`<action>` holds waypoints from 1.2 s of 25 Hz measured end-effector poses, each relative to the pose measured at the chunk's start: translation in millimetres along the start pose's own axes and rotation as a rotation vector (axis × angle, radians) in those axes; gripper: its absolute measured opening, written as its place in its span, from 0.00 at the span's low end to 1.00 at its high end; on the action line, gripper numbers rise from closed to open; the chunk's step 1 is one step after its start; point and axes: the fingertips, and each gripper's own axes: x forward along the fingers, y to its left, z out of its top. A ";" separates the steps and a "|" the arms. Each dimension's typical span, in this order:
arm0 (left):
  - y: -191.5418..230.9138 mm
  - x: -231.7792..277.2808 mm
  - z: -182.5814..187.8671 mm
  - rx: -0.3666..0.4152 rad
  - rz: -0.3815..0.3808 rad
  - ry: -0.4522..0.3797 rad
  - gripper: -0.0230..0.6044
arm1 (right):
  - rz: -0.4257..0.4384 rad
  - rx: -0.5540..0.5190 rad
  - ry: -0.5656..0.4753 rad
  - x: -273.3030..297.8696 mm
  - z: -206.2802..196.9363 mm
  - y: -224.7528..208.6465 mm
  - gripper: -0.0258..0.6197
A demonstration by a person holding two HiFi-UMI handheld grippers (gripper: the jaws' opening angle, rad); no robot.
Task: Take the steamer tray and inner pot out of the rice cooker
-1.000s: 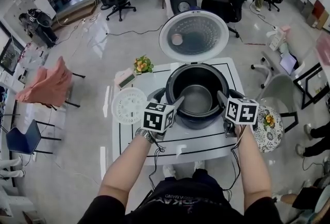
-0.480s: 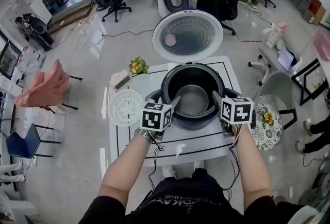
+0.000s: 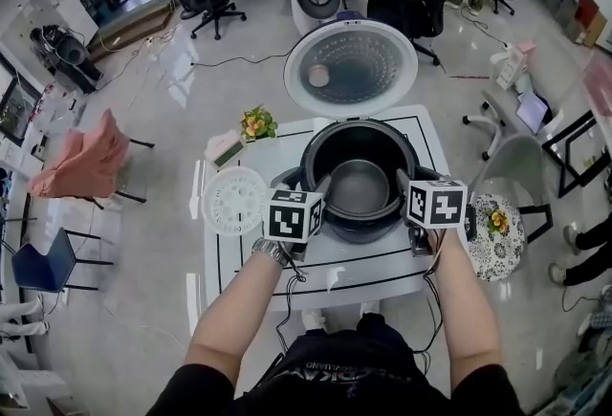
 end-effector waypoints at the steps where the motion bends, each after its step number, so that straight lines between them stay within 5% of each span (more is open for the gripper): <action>1: 0.2 0.6 -0.4 0.007 0.006 0.005 0.41 | -0.006 -0.009 -0.004 0.0 0.2 -0.2 0.26; 16: 9.6 10.7 6.7 -0.031 0.067 -0.004 0.28 | -0.004 0.068 -0.049 0.8 5.5 -1.3 0.24; 30: 9.4 19.9 12.0 0.024 0.096 -0.030 0.34 | -0.032 0.041 -0.073 9.7 13.8 -5.1 0.24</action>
